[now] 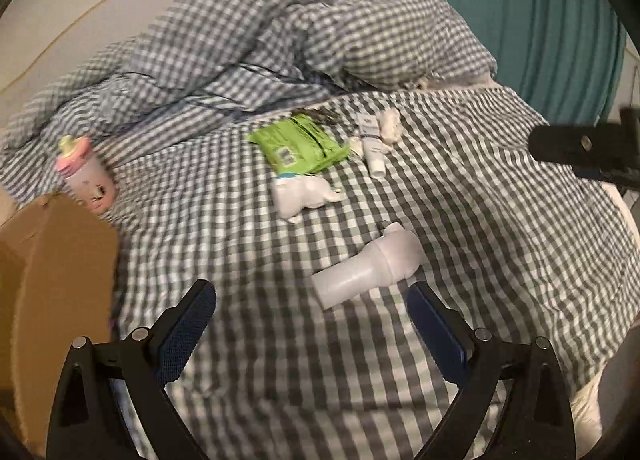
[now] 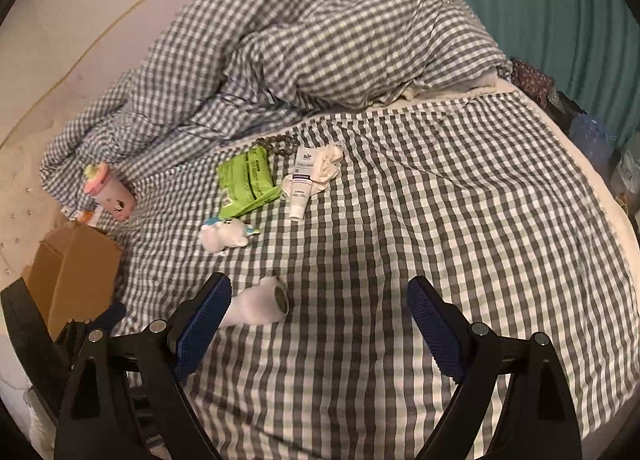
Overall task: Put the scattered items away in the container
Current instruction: 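Move both tools back toward the remaining items on the bed, then grasp the white bottle with the left tool while the right grasps the white tube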
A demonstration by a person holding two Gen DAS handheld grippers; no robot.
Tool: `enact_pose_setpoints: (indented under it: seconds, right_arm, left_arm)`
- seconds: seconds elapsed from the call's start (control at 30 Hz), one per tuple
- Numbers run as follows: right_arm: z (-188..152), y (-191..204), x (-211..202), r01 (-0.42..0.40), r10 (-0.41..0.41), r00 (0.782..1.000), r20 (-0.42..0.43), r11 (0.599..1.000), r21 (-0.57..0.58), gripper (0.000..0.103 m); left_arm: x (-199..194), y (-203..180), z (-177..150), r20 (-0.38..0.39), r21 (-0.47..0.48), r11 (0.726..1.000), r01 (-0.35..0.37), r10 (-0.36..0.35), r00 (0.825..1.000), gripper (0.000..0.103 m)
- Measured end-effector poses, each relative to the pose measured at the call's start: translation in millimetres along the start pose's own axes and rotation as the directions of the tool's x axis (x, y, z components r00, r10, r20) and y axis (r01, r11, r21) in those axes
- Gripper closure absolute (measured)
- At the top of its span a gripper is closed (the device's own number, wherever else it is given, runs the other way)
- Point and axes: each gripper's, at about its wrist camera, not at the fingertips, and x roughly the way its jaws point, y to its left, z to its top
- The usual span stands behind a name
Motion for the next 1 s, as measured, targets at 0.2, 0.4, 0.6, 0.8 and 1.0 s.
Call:
enact_pose_setpoints:
  seconds: [0.2, 0.4, 0.6, 0.8, 1.0]
  right_arm:
    - [20, 0, 46, 0.025, -0.026, 0.998, -0.064, 0.999, -0.025, 0.014]
    - [35, 2, 83, 0.028, -0.032, 0.994, -0.109, 0.999, -0.037, 0.014]
    - [45, 8, 103, 0.031, -0.039, 0.991, -0.128, 0.997, -0.064, 0.013]
    - [54, 14, 120, 0.024, -0.035, 0.990, -0.133, 0.996, -0.085, 0.013]
    - [60, 34, 146, -0.010, -0.008, 0.987, -0.160, 0.993, -0.114, 0.024]
  left_arm:
    - [49, -17, 5, -0.035, 0.057, 0.998, 0.004, -0.002, 0.999, 0.004]
    - [74, -27, 13, -0.028, 0.090, 0.992, 0.091, -0.089, 0.996, 0.004]
    - [90, -37, 14, -0.058, 0.108, 0.972, 0.211, -0.206, 0.977, 0.010]
    - [96, -44, 2, -0.141, 0.133, 0.956, 0.261, -0.243, 0.960, 0.058]
    - [79, -6, 3, -0.170, 0.020, 0.995, 0.101, -0.096, 0.981, 0.058]
